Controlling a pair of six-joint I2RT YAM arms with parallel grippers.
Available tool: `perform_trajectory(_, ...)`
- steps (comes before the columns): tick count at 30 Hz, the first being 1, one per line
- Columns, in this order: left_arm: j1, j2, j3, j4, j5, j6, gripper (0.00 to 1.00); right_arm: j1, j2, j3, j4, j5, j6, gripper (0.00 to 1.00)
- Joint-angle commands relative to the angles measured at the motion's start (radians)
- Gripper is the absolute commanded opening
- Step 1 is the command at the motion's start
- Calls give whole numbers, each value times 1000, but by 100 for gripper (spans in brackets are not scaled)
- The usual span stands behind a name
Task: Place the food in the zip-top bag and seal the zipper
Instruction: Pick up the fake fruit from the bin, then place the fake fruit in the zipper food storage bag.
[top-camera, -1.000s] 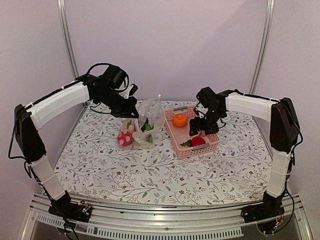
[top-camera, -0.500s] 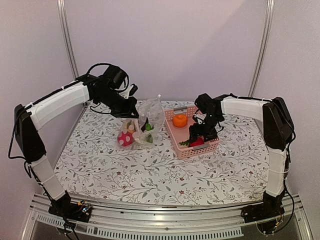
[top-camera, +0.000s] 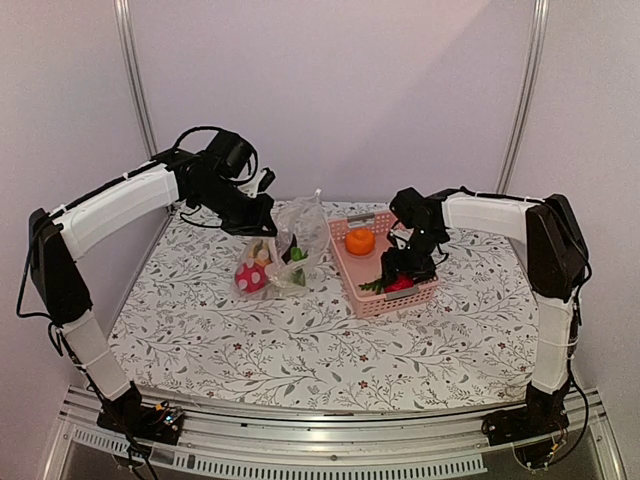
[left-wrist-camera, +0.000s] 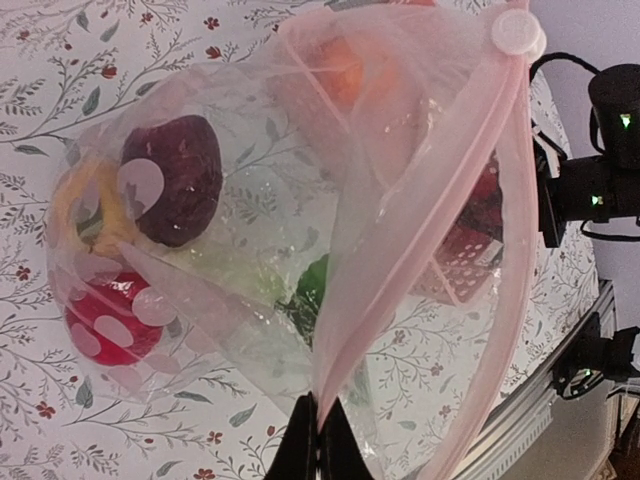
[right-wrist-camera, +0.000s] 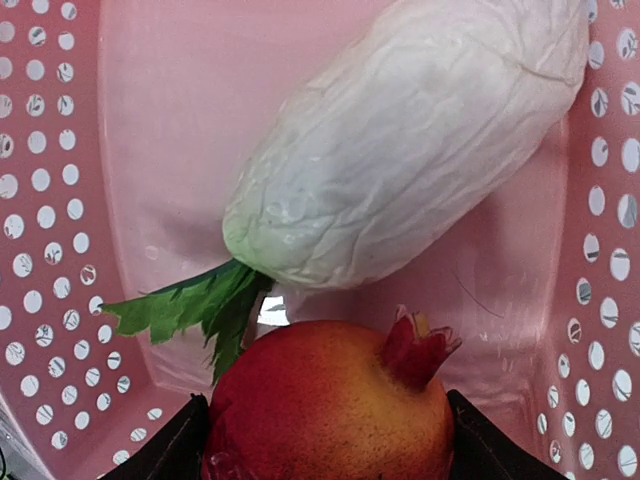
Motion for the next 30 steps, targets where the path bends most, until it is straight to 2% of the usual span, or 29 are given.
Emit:
perform_trajectory(1,3,1,-2,-11,-12,12,0,-4,-92,37,-64,29,2,66)
perform_trajectory(8,8,13,15,-11,-10,19,0,0,-115,186,-100,8,-2,63)
perform_trajectory(15,10,22,29,-14,-3,21,0,56,-154,357,11,-77,-5,57)
perform_trajectory(25,10,19,36,-19,-2,21,0,149,-189,388,245,-188,33,51)
perform_trajectory(30,9,15,40,-21,-5,21,0,199,-156,405,292,-231,31,50)
